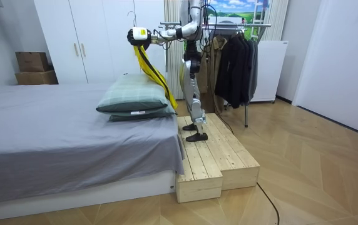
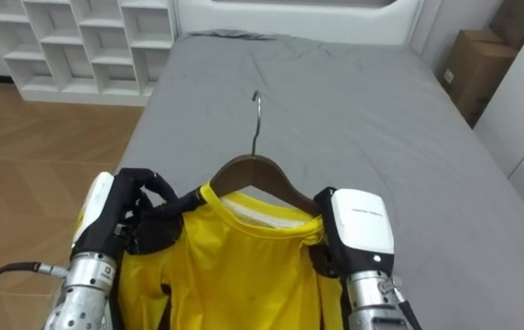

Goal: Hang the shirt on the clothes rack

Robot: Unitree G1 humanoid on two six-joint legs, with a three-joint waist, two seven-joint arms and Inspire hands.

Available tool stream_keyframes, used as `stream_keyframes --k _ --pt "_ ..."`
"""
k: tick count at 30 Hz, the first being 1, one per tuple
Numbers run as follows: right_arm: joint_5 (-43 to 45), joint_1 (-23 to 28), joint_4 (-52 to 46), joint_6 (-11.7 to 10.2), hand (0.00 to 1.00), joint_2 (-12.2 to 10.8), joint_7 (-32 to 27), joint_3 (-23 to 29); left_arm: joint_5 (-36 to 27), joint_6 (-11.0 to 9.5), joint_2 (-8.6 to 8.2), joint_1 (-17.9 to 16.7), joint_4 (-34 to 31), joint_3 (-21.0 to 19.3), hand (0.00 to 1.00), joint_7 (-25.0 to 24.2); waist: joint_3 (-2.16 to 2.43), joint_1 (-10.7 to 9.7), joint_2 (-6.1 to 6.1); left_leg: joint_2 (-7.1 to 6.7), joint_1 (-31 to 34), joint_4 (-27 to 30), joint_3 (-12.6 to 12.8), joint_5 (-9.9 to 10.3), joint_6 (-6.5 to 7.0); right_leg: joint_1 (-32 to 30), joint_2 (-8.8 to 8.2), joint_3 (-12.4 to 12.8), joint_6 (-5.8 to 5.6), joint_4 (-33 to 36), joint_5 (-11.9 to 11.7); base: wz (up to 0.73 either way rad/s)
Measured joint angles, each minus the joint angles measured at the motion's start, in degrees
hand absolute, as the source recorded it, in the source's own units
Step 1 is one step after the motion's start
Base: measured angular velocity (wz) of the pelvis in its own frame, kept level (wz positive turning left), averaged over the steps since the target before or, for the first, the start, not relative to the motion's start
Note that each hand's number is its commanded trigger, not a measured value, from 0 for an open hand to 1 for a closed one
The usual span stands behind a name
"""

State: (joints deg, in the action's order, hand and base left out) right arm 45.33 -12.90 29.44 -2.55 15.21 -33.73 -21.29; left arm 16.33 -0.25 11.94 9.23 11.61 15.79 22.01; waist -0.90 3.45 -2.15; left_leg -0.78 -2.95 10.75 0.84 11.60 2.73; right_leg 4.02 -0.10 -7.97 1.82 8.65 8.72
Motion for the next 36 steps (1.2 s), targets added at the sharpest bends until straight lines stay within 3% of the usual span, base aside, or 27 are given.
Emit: stream_keyframes --k 10,20,36 --pt "2.33 0.00 1.61 0.12 1.00 -0.22 2.12 0.00 -0.74 -0.09 -1.24 0.29 0.00 0.20 0.00 -0.41 -0.05 0.09 0.03 0.03 -0.25 -0.19 0.28 0.00 0.00 0.05 0.00 0.01 0.00 -0.01 0.00 0.00" --pt "2.33 0.00 1.63 0.09 1.00 -0.31 4.66 0.01 -3.60 -0.73 -1.19 0.28 0.02 0.59 0.00 -1.45 -0.38 0.11 -0.41 0.05 -0.66 -0.75 0.43 0.00 0.00 0.24 0.01 -0.02 -0.01 -0.02 0.00 0.00" --pt "5.30 -0.01 1.55 -0.08 1.00 -0.24 6.14 0.03 -4.95 -0.73 -0.33 0.27 0.02 1.36 0.00 -5.45 -0.28 -0.01 -0.53 0.10 -0.72 -1.18 -0.29 -0.01 0.01 -0.07 0.07 -0.01 -0.01 0.12 0.01 0.00"
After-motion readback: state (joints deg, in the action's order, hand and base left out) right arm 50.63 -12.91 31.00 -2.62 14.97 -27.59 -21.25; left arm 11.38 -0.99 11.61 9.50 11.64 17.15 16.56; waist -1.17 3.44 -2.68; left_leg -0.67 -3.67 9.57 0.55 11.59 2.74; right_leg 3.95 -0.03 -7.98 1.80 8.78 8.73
